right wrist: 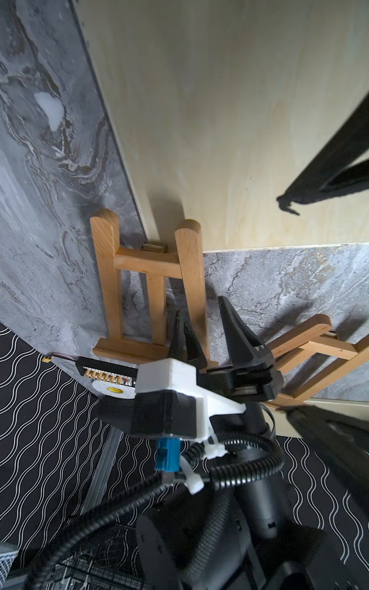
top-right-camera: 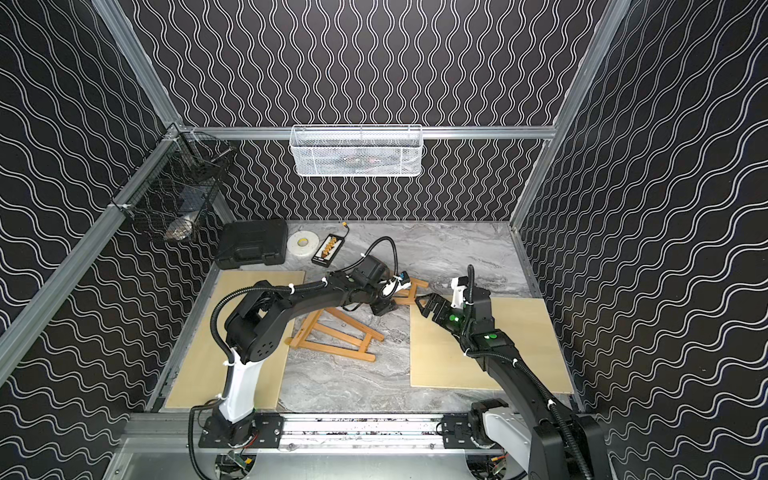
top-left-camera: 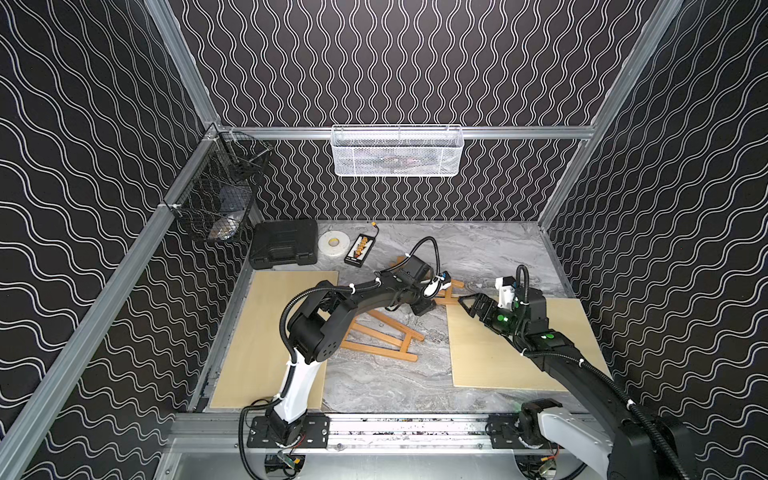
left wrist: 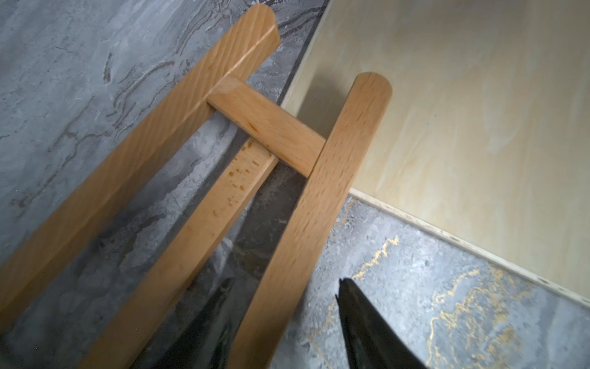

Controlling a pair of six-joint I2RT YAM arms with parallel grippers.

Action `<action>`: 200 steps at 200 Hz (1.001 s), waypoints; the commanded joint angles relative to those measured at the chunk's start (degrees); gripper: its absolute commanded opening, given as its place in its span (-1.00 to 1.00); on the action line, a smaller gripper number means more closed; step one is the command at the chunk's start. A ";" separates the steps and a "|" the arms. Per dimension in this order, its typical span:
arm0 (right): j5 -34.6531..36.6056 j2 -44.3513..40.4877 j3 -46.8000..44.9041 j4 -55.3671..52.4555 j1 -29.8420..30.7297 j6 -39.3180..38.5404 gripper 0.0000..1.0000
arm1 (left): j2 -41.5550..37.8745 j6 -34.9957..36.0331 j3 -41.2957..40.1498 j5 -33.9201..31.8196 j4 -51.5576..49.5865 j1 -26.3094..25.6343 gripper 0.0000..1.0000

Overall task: Assemble the easel
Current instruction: Pick up the easel at the center of the board.

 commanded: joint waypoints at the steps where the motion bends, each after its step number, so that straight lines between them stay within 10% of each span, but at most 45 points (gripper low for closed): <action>1: 0.33 -0.06 0.20 1.87 0.00 0.00 1.00 | 1.19 3.16 1.59 -0.93 -2.60 -0.10 0.02; 200: 5.17 -0.87 -0.43 -0.21 -0.70 0.53 1.00 | 7.94 10.81 12.26 -4.01 -4.77 -0.35 -0.64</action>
